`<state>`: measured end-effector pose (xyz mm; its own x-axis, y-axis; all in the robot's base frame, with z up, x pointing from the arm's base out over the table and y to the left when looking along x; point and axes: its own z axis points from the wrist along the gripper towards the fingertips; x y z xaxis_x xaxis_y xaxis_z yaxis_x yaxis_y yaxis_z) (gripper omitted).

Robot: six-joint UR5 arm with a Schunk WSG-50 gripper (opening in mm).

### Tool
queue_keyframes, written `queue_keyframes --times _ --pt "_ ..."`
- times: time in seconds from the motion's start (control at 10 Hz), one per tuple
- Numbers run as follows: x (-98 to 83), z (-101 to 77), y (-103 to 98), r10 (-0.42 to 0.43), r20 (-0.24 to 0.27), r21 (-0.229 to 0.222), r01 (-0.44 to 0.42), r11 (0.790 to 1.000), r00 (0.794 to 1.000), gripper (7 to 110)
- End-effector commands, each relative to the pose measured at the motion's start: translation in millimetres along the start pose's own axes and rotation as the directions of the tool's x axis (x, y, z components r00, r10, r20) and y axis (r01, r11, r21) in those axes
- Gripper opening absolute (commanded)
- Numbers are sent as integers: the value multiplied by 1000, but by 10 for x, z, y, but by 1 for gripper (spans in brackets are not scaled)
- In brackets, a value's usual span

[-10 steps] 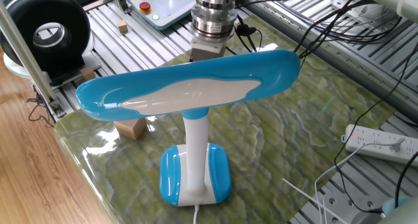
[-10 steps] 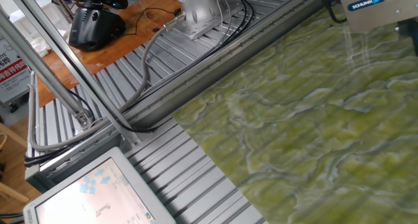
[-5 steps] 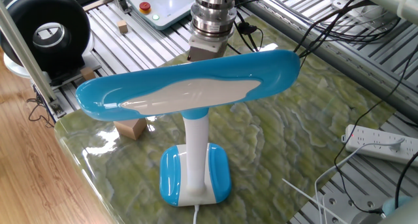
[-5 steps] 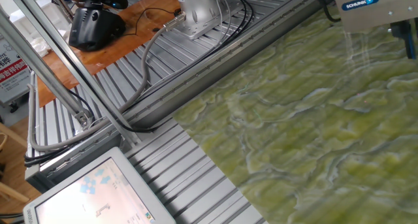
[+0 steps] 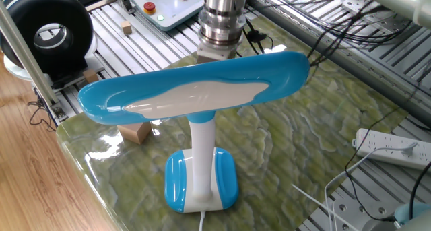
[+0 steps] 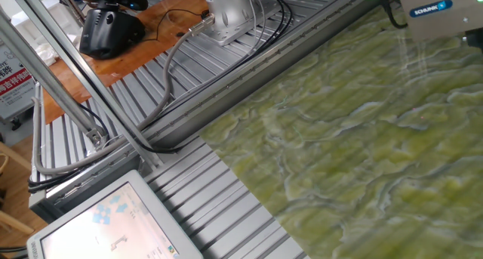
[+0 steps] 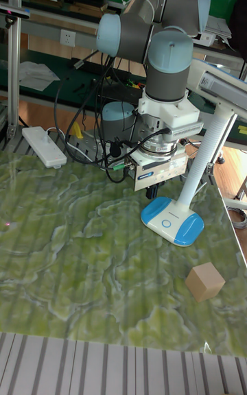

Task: Turn on the desk lamp by pressing the button

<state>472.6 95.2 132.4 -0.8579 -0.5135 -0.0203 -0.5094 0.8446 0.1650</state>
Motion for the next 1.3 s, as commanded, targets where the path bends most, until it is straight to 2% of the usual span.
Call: queue_keyframes --times 0.0,0.3,1.2 --pt "-29 14 30 -2 19 -10 3 1000 1000 7" --pt "-259 -239 -2 -7 40 -37 8 999 999 7" --pt "-326 -233 1 4 69 -39 -1 999 998 7"
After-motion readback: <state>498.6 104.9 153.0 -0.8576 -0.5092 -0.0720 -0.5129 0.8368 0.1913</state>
